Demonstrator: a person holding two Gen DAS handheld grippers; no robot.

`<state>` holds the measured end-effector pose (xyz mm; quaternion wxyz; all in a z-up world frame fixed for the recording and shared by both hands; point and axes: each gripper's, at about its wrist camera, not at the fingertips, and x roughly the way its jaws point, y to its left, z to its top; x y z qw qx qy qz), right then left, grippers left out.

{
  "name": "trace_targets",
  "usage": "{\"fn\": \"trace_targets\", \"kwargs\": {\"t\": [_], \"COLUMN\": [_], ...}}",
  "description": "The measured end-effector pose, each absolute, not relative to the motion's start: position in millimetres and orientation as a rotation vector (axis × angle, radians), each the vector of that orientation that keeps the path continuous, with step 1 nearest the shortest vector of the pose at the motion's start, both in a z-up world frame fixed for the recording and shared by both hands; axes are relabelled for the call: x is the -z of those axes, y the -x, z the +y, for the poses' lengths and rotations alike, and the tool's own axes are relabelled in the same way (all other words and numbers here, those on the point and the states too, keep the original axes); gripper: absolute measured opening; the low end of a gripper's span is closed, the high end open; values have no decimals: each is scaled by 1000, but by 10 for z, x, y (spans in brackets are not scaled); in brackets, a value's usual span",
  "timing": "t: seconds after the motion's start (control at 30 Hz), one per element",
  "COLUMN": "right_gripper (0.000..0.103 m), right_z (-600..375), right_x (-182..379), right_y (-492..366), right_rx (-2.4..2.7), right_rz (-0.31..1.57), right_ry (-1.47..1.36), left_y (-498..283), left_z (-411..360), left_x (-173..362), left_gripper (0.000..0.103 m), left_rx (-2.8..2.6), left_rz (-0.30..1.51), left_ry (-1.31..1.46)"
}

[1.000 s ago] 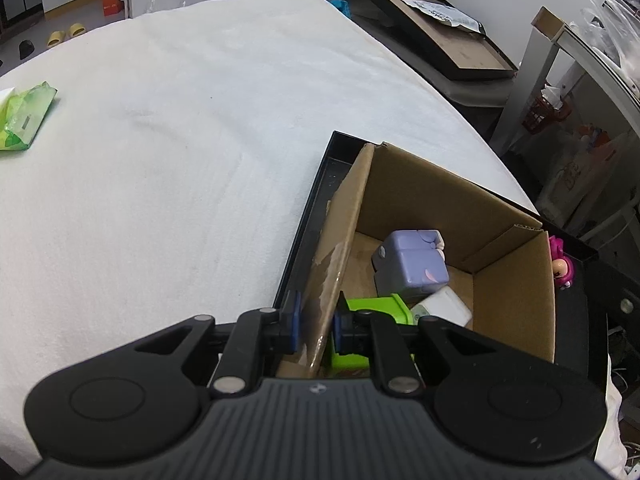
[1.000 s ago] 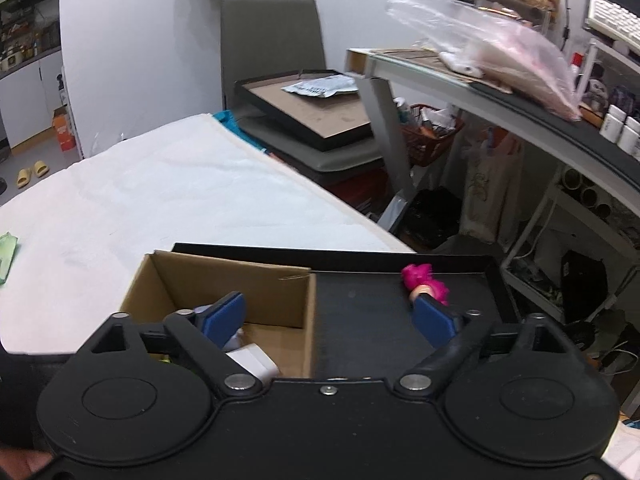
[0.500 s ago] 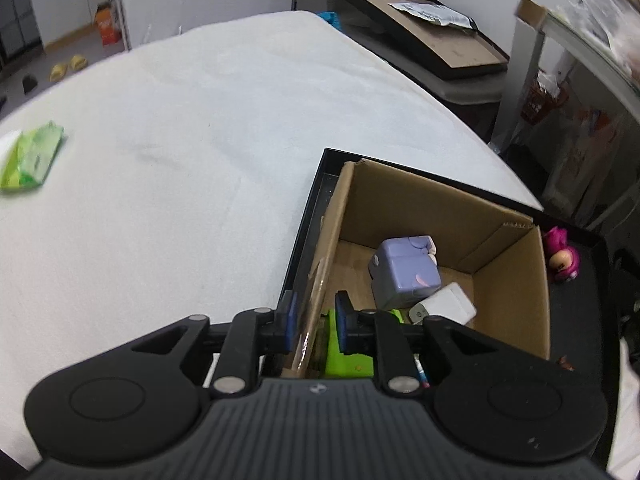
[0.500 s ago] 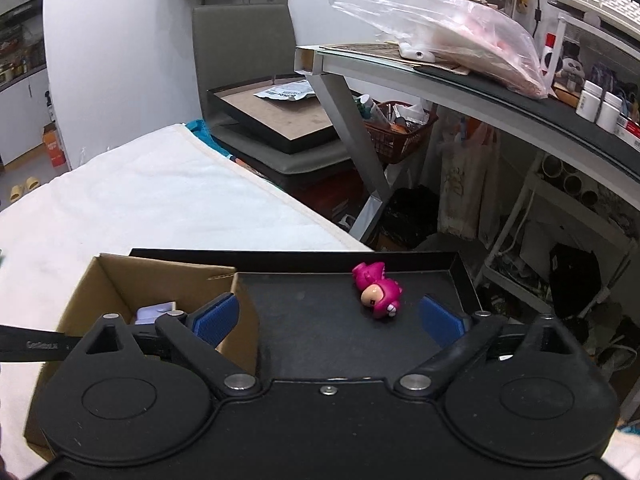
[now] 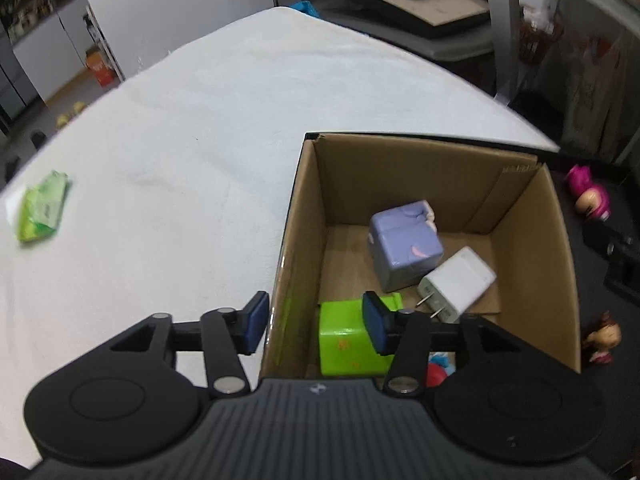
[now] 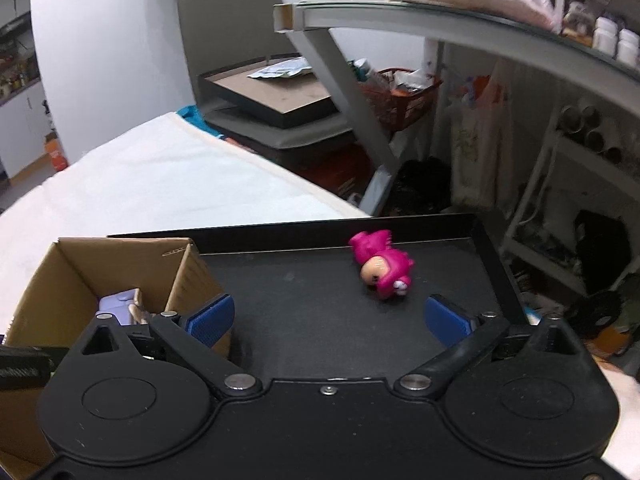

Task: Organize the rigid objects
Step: 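Move the right gripper to the pink dinosaur toy and grasp it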

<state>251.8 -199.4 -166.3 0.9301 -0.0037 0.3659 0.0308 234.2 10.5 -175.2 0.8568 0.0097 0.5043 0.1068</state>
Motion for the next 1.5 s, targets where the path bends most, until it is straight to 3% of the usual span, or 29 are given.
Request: {"fn": "trace_targets", "kwargs": {"t": [0.5, 0.93, 1.0, 1.03, 1.07, 1.1, 1.23, 1.5], "right_gripper": [103, 101, 95, 82, 49, 35, 27, 27], "right_z": [-2329, -2489, -2521, -2523, -2524, -2516, -2427, -2275], "right_x": [2118, 2197, 2191, 2202, 2213, 2219, 2152, 1943], "right_y": [-2936, -3134, -3171, -3179, -3184, -3185, -3141, -2993], "right_rx": [-69, -53, -61, -77, -91, -87, -117, -169], "right_rz": [801, 784, 773, 778, 785, 798, 789, 801], "right_ry": [-82, -146, -156, -156, -154, -140, -88, -98], "left_y": [-2481, -2605, -2617, -2618, -2618, -2618, -2609, -2581], "left_z": [76, -100, -135, -151, -159, -162, -166, -192], "left_x": [1627, 1615, 1607, 1604, 1604, 1604, 1601, 1600], "left_gripper": [52, 52, 52, 52, 53, 53, 53, 53], "left_rx": [-351, -389, -388, -392, -396, -397, -400, -394], "left_rz": [1097, 1150, 1155, 1157, 1157, 1158, 1162, 1158], "left_ry": [-33, -56, -57, -62, -65, -65, -64, -87]}}
